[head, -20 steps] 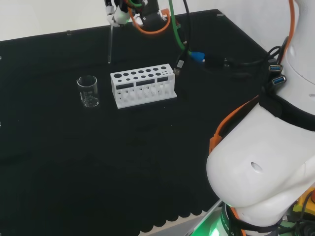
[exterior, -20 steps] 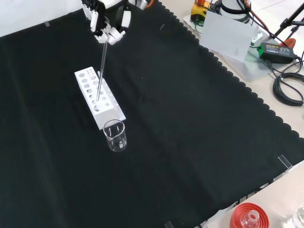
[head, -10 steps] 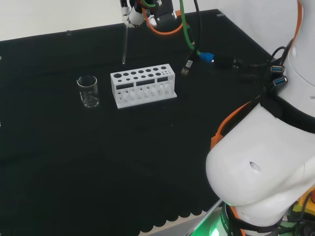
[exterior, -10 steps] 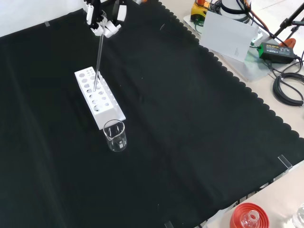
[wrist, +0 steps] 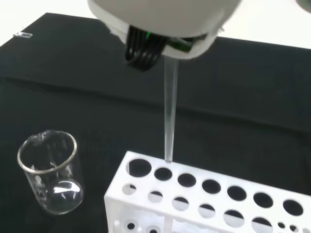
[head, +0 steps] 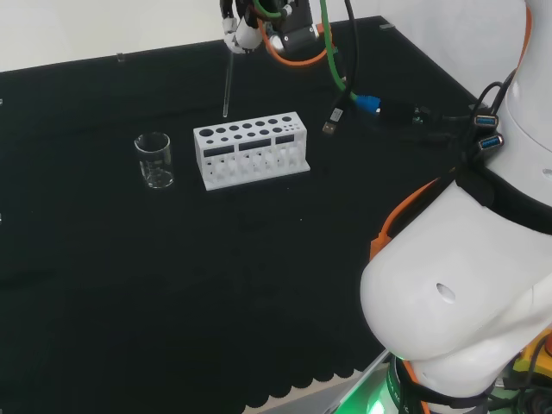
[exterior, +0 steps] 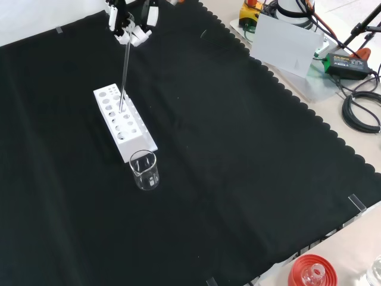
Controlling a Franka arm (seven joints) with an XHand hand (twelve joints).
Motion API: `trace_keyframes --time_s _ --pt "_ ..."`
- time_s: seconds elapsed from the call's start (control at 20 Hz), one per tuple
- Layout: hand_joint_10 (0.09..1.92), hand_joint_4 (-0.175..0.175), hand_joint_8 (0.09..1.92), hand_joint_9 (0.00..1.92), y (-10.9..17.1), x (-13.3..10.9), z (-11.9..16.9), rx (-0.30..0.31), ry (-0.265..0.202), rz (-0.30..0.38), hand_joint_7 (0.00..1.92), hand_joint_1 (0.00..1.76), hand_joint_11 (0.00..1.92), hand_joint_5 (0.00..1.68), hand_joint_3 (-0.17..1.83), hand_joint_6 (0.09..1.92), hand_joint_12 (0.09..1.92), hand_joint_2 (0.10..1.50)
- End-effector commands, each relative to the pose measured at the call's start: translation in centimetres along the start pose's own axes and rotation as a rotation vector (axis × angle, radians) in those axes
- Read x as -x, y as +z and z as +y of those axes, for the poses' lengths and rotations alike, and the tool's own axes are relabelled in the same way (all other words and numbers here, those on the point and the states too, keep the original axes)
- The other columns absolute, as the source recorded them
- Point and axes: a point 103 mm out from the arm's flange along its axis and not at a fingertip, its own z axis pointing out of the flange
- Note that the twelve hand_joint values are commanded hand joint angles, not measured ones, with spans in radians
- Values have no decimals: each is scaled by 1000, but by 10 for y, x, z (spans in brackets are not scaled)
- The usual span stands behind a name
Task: Put the glass rod back on the white test tube rack.
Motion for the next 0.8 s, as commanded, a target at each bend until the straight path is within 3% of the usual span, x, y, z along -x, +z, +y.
trace_keyframes --time_s 0.05,0.8 --pt "346 -175 620 1885 2 1 -3 1 5 12 1674 1218 1710 1251 844 792 710 570" --pt "344 -175 618 1885 15 -13 -15 -25 -11 1 1675 1218 1711 1253 845 790 710 569"
